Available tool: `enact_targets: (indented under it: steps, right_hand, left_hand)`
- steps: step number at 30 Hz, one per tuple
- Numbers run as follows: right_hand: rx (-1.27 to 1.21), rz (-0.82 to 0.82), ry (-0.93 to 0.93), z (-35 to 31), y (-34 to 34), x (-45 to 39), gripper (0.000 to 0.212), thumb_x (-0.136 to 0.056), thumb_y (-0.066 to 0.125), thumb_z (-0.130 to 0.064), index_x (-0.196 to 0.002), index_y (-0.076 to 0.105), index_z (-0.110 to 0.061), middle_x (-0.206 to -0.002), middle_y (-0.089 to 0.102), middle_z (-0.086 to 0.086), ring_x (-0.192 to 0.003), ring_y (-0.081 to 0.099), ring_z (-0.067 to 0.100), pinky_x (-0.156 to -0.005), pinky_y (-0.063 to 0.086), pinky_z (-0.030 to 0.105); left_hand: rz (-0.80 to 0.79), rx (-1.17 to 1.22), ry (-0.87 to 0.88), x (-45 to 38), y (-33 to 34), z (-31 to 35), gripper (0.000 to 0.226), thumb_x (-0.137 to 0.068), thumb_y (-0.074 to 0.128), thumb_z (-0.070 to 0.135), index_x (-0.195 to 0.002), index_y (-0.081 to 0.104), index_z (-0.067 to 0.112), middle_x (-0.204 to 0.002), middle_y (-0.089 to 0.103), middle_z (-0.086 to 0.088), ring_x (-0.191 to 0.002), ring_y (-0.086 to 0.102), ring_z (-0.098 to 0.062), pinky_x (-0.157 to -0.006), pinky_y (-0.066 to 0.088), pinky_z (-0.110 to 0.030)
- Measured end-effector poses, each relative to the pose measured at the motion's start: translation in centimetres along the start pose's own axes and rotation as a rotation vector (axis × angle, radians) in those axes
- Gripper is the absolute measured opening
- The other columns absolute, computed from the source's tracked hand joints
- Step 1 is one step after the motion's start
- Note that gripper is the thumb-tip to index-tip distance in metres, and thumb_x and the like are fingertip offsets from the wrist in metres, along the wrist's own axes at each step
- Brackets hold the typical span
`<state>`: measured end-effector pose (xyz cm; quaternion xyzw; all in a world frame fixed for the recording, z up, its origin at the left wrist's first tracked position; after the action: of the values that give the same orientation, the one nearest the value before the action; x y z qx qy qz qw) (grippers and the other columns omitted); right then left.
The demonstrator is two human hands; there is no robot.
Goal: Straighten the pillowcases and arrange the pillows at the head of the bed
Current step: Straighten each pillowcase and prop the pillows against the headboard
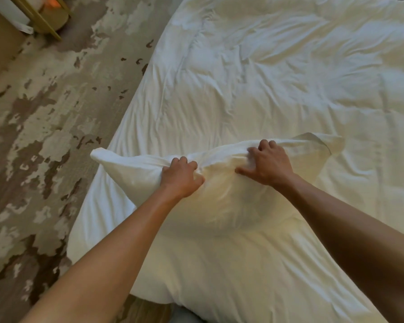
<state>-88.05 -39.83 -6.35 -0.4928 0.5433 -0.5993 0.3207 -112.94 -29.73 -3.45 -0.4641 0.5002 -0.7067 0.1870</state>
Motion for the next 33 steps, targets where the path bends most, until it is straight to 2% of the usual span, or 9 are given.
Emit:
enact_targets:
  steps: [2, 5, 7, 10, 12, 15, 21, 27, 33]
  right_hand:
    - [0.055, 0.049, -0.051, -0.2, -0.3, 2.1, 0.091, -0.071, 0.041, -0.095, -0.120, 0.068, -0.023, -0.118, 0.059, 0.007, -0.114, 0.052, 0.030, -0.100, 0.042, 0.045]
    - [0.016, 0.086, -0.098, -0.4, 0.0, 5.7, 0.079, -0.078, 0.048, -0.087, -0.119, 0.063, -0.021, -0.122, 0.060, 0.008, -0.118, 0.055, 0.032, -0.112, 0.036, 0.049]
    - [-0.010, 0.130, -0.111, -0.5, 0.4, 8.2, 0.070, -0.086, 0.049, -0.078, -0.117, 0.059, -0.017, -0.117, 0.062, 0.009, -0.107, 0.058, 0.033, -0.098, 0.044, 0.047]
    - [-0.043, 0.196, -0.124, 0.0, 1.1, 11.4, 0.058, -0.094, 0.050, -0.066, -0.112, 0.058, -0.012, -0.106, 0.064, 0.010, -0.094, 0.059, 0.033, -0.083, 0.049, 0.045]
    - [-0.081, 0.200, -0.128, 0.2, 1.4, 12.9, 0.052, -0.097, 0.049, -0.062, -0.110, 0.057, -0.013, -0.099, 0.064, 0.008, -0.084, 0.062, 0.031, -0.073, 0.052, 0.044]
    - [-0.095, 0.201, -0.110, 0.2, 1.8, 14.7, 0.047, -0.097, 0.050, -0.065, -0.101, 0.055, -0.018, -0.087, 0.066, 0.003, -0.072, 0.067, 0.029, -0.057, 0.049, 0.037]
    - [-0.140, 0.121, -0.033, -0.2, 2.1, 18.8, 0.055, -0.092, 0.052, -0.072, -0.072, 0.062, -0.022, -0.067, 0.067, -0.003, -0.066, 0.067, 0.025, -0.056, 0.042, 0.034]
    - [-0.170, 0.096, 0.088, -1.9, 0.7, 25.6, 0.055, -0.092, 0.059, -0.069, -0.061, 0.055, -0.024, -0.053, 0.051, -0.006, -0.063, 0.066, 0.028, -0.055, 0.035, 0.033]
    - [-0.180, 0.202, 0.211, -1.8, -2.4, 31.8, 0.052, -0.091, 0.066, -0.062, -0.059, 0.054, -0.023, -0.050, 0.041, -0.010, -0.055, 0.056, 0.026, -0.053, 0.032, 0.032]
  left_hand:
    - [-0.009, -0.012, -0.009, 2.1, 0.4, 0.3, 0.052, -0.090, 0.049, 0.060, -0.131, 0.058, 0.028, -0.129, 0.054, -0.002, -0.128, 0.044, -0.025, -0.099, 0.039, -0.047]
    - [0.042, -0.046, -0.003, 5.1, 1.1, 0.7, 0.048, -0.088, 0.052, 0.060, -0.123, 0.062, 0.029, -0.126, 0.055, 0.000, -0.125, 0.045, -0.024, -0.102, 0.037, -0.047]
    - [0.095, -0.045, 0.009, 6.7, 1.9, 0.8, 0.047, -0.086, 0.056, 0.058, -0.122, 0.058, 0.028, -0.131, 0.052, 0.001, -0.130, 0.041, -0.024, -0.111, 0.031, -0.052]
    - [0.113, 0.022, 0.006, 8.7, 3.3, 0.6, 0.066, -0.087, 0.059, 0.059, -0.139, 0.045, 0.021, -0.148, 0.043, -0.002, -0.140, 0.036, -0.025, -0.118, 0.024, -0.058]
    - [0.171, -0.031, 0.014, 9.6, 3.9, 0.2, 0.076, -0.088, 0.056, 0.065, -0.146, 0.039, 0.019, -0.144, 0.046, -0.004, -0.134, 0.043, -0.027, -0.113, 0.032, -0.053]
    - [0.256, -0.154, 0.073, 10.8, 4.6, -0.2, 0.070, -0.092, 0.050, 0.067, -0.140, 0.046, 0.016, -0.129, 0.058, -0.006, -0.118, 0.053, -0.028, -0.096, 0.042, -0.043]
    - [0.267, -0.052, 0.216, 14.8, 7.2, -0.6, 0.060, -0.094, 0.056, 0.060, -0.131, 0.048, 0.014, -0.088, 0.073, -0.007, -0.075, 0.072, -0.031, -0.062, 0.052, -0.038]
    - [0.081, 0.148, 0.284, 17.4, 6.4, -1.6, 0.047, -0.088, 0.065, 0.061, -0.109, 0.048, 0.023, -0.079, 0.058, 0.005, -0.073, 0.062, -0.023, -0.062, 0.050, -0.037]
    - [0.121, 0.127, 0.423, 18.1, 3.1, 0.1, 0.039, -0.085, 0.064, 0.066, -0.096, 0.056, 0.029, -0.072, 0.052, 0.012, -0.071, 0.057, -0.018, -0.059, 0.042, -0.033]
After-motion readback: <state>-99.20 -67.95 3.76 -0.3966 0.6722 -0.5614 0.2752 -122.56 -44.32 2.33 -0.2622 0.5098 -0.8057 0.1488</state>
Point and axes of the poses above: each hand's wrist, its own x-axis away from the middle knuckle, its own y-axis out of the palm, z = x × y, the point moved 3 cm from there along -x, towards the middle knuckle
